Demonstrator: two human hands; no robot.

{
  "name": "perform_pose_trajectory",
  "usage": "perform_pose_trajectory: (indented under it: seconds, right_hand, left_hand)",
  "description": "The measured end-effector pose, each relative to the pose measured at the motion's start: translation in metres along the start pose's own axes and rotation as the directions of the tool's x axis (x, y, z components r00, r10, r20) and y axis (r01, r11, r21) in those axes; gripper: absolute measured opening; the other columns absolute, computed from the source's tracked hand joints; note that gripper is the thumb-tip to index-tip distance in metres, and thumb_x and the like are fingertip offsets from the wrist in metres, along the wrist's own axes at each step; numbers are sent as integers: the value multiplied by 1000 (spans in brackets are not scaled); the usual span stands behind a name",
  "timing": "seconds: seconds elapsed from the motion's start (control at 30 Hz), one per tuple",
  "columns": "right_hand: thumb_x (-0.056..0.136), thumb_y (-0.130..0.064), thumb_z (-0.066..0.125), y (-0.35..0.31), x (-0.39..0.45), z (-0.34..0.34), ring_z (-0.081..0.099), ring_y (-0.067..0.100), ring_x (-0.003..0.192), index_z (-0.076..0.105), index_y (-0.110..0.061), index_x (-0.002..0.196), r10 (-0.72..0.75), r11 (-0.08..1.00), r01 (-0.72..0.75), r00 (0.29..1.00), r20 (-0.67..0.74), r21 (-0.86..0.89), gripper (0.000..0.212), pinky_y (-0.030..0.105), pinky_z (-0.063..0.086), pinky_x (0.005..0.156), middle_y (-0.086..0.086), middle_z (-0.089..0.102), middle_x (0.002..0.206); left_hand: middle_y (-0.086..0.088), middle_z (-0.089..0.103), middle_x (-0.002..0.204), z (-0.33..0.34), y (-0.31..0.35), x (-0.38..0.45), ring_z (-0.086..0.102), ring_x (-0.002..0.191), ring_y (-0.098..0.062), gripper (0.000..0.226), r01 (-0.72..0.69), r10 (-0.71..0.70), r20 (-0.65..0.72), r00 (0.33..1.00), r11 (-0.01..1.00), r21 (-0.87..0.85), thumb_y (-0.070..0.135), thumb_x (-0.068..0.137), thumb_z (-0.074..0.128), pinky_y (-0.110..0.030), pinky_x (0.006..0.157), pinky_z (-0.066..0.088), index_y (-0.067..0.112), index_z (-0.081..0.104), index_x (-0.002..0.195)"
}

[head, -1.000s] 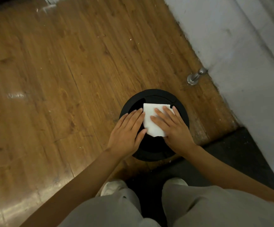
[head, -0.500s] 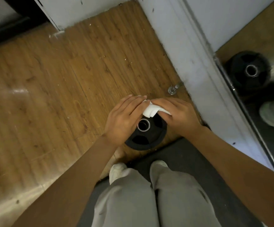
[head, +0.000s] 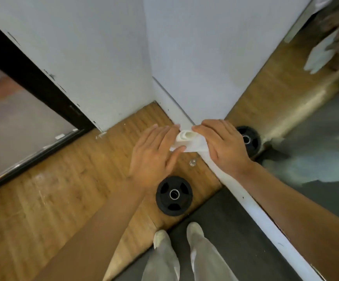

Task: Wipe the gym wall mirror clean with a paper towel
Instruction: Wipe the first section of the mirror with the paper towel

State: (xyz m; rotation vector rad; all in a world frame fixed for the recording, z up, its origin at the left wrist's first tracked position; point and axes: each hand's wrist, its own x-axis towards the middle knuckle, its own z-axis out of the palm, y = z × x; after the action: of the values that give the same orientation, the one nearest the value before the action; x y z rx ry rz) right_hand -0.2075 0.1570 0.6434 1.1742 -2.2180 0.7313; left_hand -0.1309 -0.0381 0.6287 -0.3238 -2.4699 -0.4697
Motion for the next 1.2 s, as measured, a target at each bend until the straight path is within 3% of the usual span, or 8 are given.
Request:
perform_pose_trajectory:
  seconds: [0.23, 0.33, 0.47, 0.6, 0.73, 0.87, 1.03, 1.2]
  right_hand:
    - [88, -3, 52, 10, 79, -126, 49, 24, 87, 53, -11, 112, -91, 961, 43, 983, -162, -273, 25, 37, 40, 76, 20, 68, 93]
    - [94, -20, 52, 20, 101, -184, 47, 23, 85, 53, -12, 110, -128, 936, 59, 975, -180, -346, 17, 36, 36, 75, 17, 65, 91]
    - [99, -49, 48, 39, 126, -260, 46, 25, 88, 54, -13, 110, -175, 866, 51, 963, -204, -498, 38, 37, 35, 77, 8, 50, 103]
    - [95, -53, 52, 50, 154, -329, 44, 28, 91, 54, -12, 114, -226, 749, -2, 939, -258, -663, 46, 40, 34, 81, 8, 41, 108]
    - [93, -52, 53, 52, 194, -391, 40, 29, 91, 50, -13, 119, -305, 603, -23, 917, -256, -798, 47, 41, 32, 81, 10, 37, 109]
    - [92, -52, 49, 52, 239, -437, 38, 30, 95, 46, -16, 124, -319, 489, -54, 918, -236, -871, 49, 43, 30, 84, 11, 36, 114]
    - [93, -51, 47, 55, 297, -479, 38, 30, 99, 44, -17, 127, -381, 362, -101, 891, -246, -927, 48, 44, 30, 87, 10, 34, 116]
    - [93, -53, 45, 55, 365, -512, 37, 29, 101, 42, -18, 129, -417, 270, -153, 871, -259, -951, 50, 42, 29, 90, 8, 34, 117]
  left_hand:
    - [-15, 63, 133, -79, 24, 105, 63, 119, -29, 59, -142, 146, -33, 989, 985, 100, 45, 107, 35, -46, 112, 40, 0, 58, 136]
    - [-14, 64, 133, -94, 51, 155, 62, 121, -28, 56, -234, 245, -110, 963, 966, 107, 43, 107, 36, -46, 112, 40, 0, 59, 135]
    - [-13, 63, 135, -106, 99, 224, 61, 124, -29, 56, -309, 324, -190, 927, 945, 104, 45, 107, 31, -49, 111, 41, 4, 57, 137]
    - [-13, 58, 141, -117, 137, 288, 55, 131, -29, 59, -354, 365, -247, 898, 931, 87, 46, 107, 28, -48, 115, 37, 5, 55, 139]
    - [-13, 54, 146, -130, 165, 356, 47, 137, -26, 52, -394, 391, -363, 846, 917, 69, 39, 105, 36, -37, 121, 23, 5, 53, 142]
    - [-16, 46, 152, -145, 183, 422, 40, 142, -28, 55, -434, 415, -452, 790, 898, 67, 40, 107, 29, -45, 120, 25, 5, 45, 146]
    - [-14, 34, 159, -166, 192, 505, 25, 149, -24, 56, -523, 446, -585, 677, 851, 45, 37, 105, 37, -35, 126, 8, 10, 28, 153]
    - [-13, 30, 161, -198, 196, 578, 23, 150, -24, 58, -551, 438, -677, 591, 832, 58, 36, 103, 38, -38, 125, 10, 13, 22, 154]
